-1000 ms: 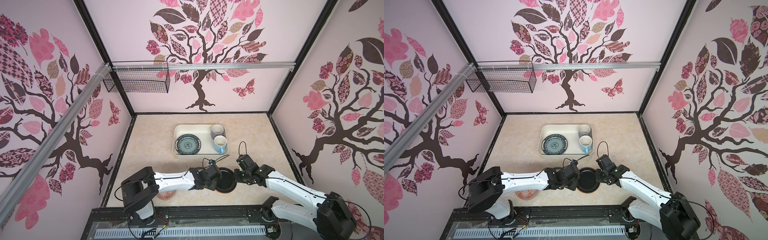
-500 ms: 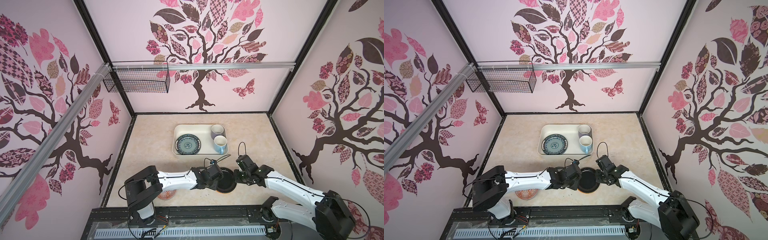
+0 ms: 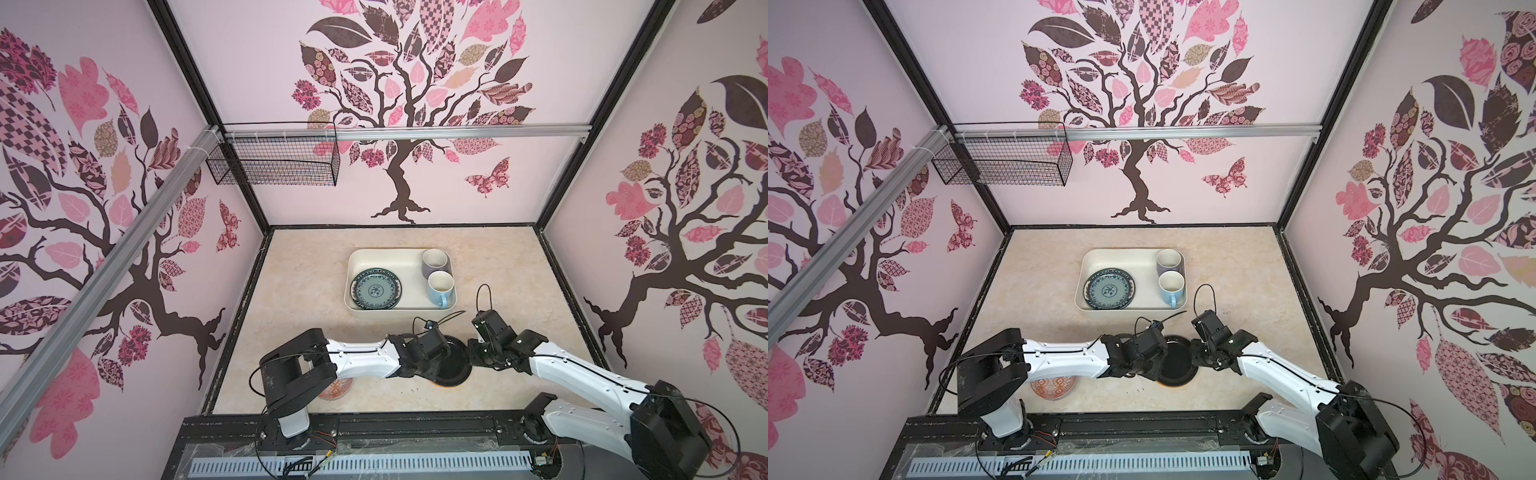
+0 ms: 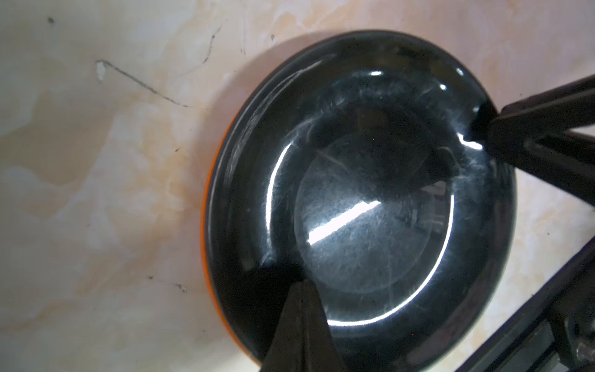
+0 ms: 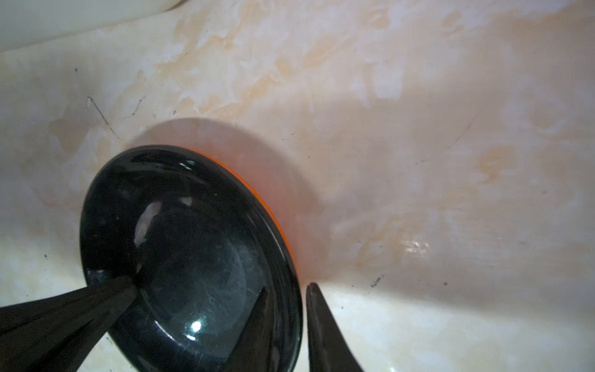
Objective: Place the mixed dishes into the plastic bin
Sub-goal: 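Grip the black plate's rim with both grippers and tilt it up on edge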
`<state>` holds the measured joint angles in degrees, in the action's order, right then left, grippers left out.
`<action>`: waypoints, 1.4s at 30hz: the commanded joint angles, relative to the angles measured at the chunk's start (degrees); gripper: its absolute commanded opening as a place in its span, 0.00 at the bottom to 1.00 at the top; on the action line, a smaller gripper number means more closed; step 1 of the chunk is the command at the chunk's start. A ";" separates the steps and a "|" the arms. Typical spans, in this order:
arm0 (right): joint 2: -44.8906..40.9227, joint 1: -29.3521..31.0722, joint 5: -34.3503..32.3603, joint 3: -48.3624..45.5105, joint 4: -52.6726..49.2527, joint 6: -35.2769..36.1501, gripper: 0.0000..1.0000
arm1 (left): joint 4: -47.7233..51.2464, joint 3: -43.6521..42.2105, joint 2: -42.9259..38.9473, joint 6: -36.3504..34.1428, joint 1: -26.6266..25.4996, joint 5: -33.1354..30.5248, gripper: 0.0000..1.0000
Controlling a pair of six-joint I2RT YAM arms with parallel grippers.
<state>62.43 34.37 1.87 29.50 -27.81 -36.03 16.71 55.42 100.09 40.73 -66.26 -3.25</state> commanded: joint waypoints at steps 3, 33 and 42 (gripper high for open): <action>1.65 0.17 0.59 -0.40 0.39 0.08 0.22 | -0.33 1.18 2.24 -0.56 0.40 1.48 0.01; -2.96 0.17 -0.18 6.28 -4.43 0.83 0.00 | 9.19 -0.28 -13.91 -2.15 1.93 -5.33 0.29; -5.42 0.16 3.25 8.09 -4.77 0.89 0.00 | 14.66 -3.10 -23.39 -0.76 2.69 -9.26 0.51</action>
<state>58.87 34.39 3.49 34.63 -31.77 -35.59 27.99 54.78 78.78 39.59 -64.27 -10.13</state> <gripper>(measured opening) 0.060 0.488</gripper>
